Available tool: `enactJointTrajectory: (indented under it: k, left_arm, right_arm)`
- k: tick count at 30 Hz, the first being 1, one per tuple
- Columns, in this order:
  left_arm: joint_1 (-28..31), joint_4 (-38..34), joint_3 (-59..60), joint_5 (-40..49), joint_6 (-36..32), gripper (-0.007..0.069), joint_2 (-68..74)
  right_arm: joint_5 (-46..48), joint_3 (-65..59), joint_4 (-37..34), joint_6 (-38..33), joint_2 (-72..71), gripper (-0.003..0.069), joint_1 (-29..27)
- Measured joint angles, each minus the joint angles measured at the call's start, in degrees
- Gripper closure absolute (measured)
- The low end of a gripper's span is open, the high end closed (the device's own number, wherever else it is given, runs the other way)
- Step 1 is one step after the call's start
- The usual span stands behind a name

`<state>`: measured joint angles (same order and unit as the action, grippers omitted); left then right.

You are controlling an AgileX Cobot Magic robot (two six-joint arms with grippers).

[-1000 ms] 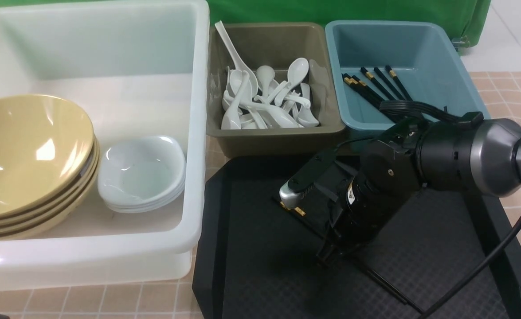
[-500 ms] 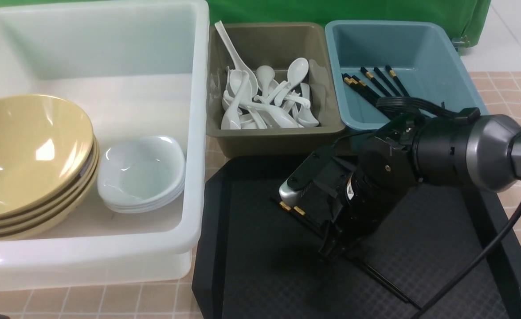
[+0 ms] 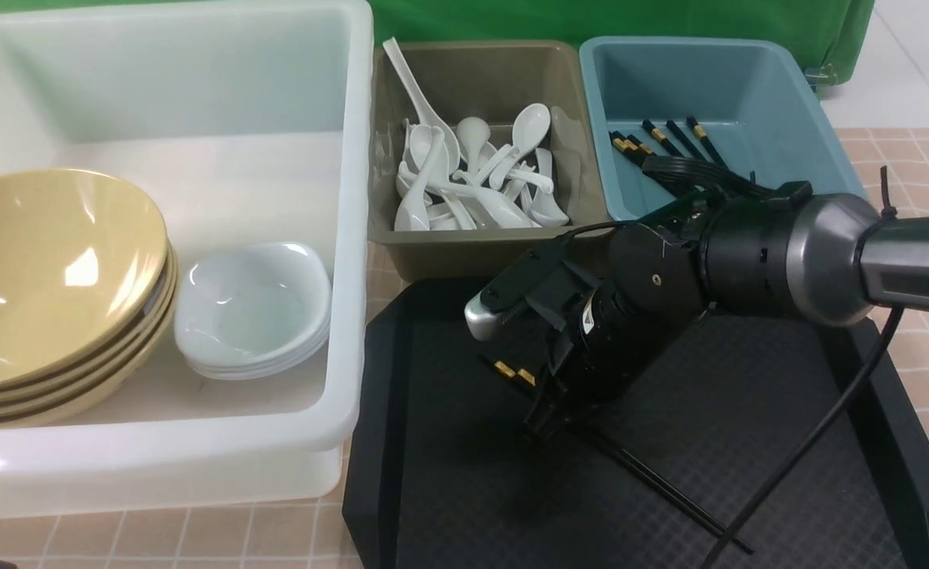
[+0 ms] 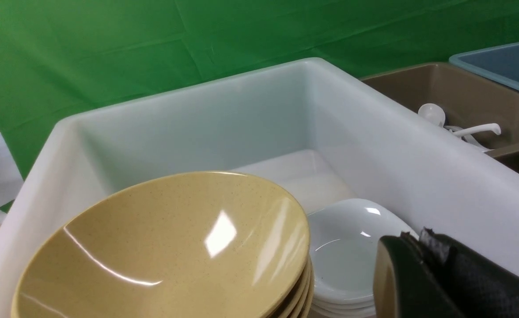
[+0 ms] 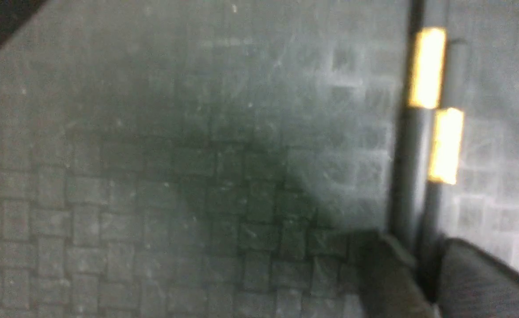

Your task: On brown table put chopsticks spoon bowls plates into blue grey white boxes.

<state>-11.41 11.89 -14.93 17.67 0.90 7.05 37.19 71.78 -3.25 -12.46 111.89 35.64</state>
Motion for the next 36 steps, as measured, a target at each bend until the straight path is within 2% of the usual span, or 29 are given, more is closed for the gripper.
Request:
enactJointTrajectory:
  k: [12,30,34,36]
  left_arm:
    - [0.0,0.05,0.02,0.0,0.07,0.0623,0.0]
    - [0.0,0.05,0.02,0.0,0.07,0.0623,-0.02]
    - [0.0,0.05,0.02,0.0,0.07,0.0623,-0.02]
    - [0.0,0.07,0.02,0.0,0.07,0.0623,-0.02]
  right_arm:
    - [2.45,-1.7,-0.32,-2.39,-10.61,0.0516,0.0]
    - [5.33,-1.79,-2.2,-5.64,-15.82,0.0516,0.0]
    - [3.83,0.2,-1.98,-7.23,-20.46,0.0516,-1.03]
    - [-1.0,3.39,-1.81,-8.78,-23.44,0.0517,-3.94]
